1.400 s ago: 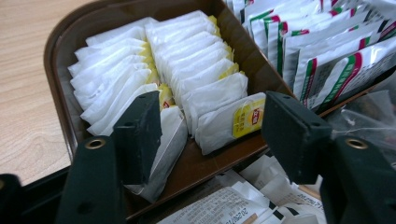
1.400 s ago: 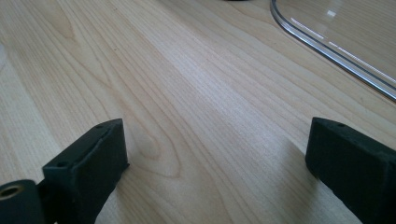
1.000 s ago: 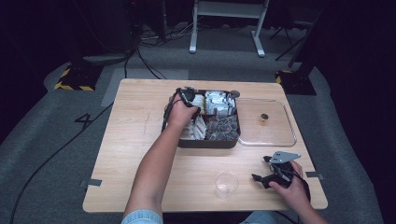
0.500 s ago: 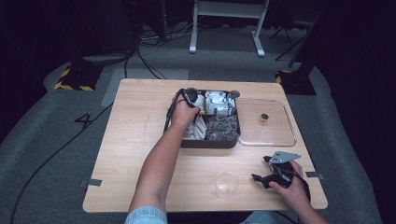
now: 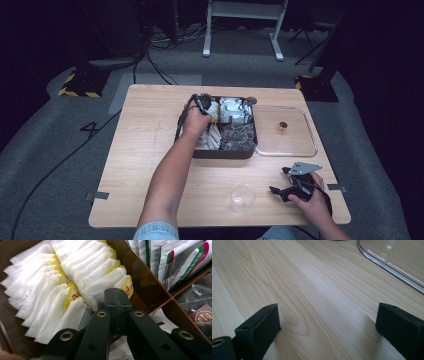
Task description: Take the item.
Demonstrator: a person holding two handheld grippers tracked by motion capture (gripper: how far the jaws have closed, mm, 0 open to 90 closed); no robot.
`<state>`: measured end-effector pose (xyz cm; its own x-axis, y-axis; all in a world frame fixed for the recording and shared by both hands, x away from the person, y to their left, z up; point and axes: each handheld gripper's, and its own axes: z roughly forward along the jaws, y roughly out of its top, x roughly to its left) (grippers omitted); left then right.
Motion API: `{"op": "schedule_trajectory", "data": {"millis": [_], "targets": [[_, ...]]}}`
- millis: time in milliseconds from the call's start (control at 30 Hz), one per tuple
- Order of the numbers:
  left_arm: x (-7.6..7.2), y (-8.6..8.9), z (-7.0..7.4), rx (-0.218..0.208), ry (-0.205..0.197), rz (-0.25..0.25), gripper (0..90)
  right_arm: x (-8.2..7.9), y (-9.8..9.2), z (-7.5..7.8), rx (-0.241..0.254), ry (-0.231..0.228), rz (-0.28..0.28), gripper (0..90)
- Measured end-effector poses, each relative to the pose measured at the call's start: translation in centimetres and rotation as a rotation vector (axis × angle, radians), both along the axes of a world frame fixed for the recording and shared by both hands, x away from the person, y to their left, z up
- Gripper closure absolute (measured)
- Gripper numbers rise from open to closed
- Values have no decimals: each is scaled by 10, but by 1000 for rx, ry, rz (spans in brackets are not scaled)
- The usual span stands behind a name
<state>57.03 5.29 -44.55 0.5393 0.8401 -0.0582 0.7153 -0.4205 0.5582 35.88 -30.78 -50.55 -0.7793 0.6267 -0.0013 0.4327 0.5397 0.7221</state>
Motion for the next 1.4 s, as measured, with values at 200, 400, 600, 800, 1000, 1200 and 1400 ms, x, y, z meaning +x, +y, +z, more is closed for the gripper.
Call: {"op": "schedule_trajectory", "data": {"millis": [200, 400, 600, 800, 1000, 1200, 1400], "targets": [[-1, 5, 9, -20, -39, 12, 900, 0, 0, 0, 0, 0, 0, 56], [-4, 11, 20, -51, -67, -1, 900, 0, 0, 0, 0, 1, 0, 56], [-8, 18, 35, -84, -100, -24, 900, 0, 0, 0, 0, 1, -1, 56], [-15, 21, 57, -110, -139, -58, 900, 0, 0, 0, 1, 1, -2, 57], [-26, 22, 80, -139, -170, -112, 900, 0, 0, 0, 1, 2, -2, 57], [-44, 22, 99, -160, -199, -173, 900, 0, 0, 0, 0, -1, -1, 57], [-68, 23, 114, -185, -221, -254, 900, 0, 0, 0, 0, 0, -1, 57]]}}
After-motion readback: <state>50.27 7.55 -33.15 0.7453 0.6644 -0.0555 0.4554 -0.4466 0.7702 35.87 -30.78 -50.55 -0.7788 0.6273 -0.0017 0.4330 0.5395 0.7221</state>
